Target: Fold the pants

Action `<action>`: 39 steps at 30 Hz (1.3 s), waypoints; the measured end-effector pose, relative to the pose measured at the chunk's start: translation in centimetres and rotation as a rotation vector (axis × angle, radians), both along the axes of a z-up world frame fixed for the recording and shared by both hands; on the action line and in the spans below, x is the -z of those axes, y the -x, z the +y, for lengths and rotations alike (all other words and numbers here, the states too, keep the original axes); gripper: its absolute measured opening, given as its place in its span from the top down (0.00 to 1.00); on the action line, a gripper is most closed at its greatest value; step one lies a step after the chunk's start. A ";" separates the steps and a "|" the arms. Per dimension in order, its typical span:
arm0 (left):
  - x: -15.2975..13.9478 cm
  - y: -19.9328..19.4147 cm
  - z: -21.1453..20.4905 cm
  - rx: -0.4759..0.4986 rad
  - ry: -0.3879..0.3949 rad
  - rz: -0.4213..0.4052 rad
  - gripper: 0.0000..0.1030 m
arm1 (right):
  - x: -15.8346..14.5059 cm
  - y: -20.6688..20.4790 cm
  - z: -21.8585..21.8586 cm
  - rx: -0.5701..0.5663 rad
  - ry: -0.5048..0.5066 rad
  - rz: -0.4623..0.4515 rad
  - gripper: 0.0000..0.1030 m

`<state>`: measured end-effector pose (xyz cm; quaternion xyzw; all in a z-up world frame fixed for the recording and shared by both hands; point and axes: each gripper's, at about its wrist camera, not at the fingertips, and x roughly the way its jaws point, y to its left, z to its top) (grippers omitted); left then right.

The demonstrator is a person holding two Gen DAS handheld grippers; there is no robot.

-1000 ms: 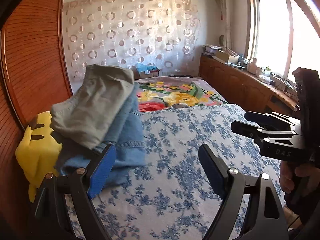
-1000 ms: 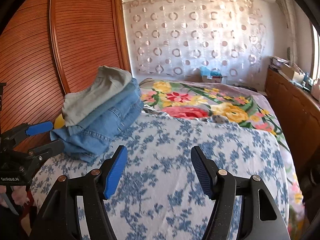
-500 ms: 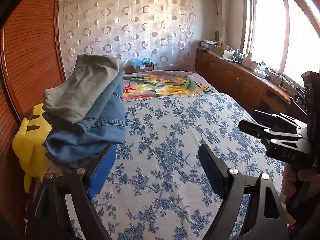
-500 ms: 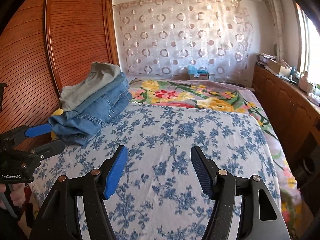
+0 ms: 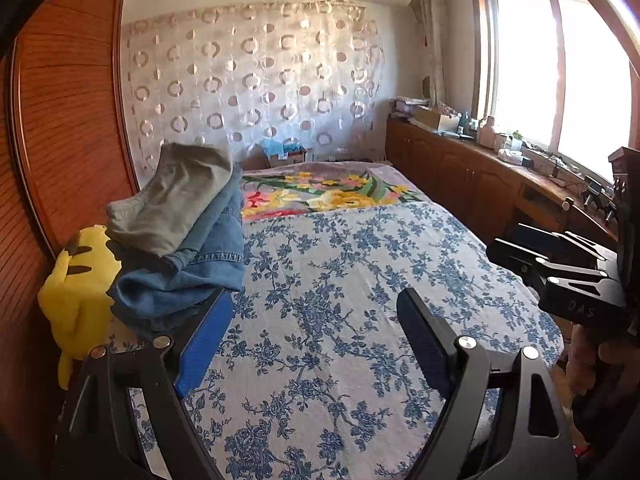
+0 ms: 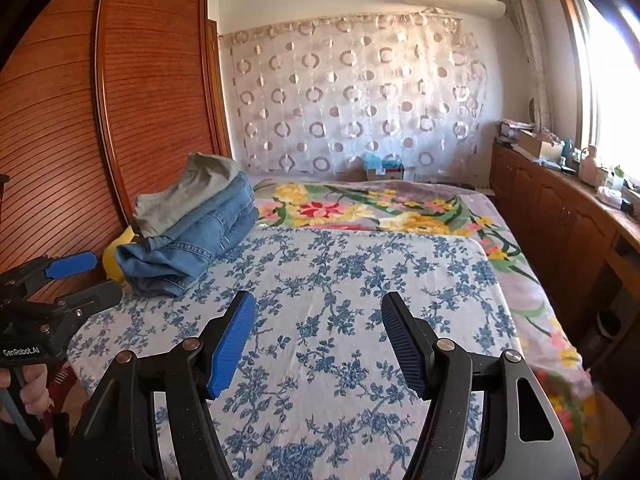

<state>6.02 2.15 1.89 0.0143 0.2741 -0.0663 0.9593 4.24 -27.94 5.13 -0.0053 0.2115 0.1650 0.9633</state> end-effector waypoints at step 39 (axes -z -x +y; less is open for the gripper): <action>-1.7 3.4 0.8 -0.050 0.025 -0.090 0.18 | 1.1 2.7 0.0 0.062 -0.004 -0.093 0.34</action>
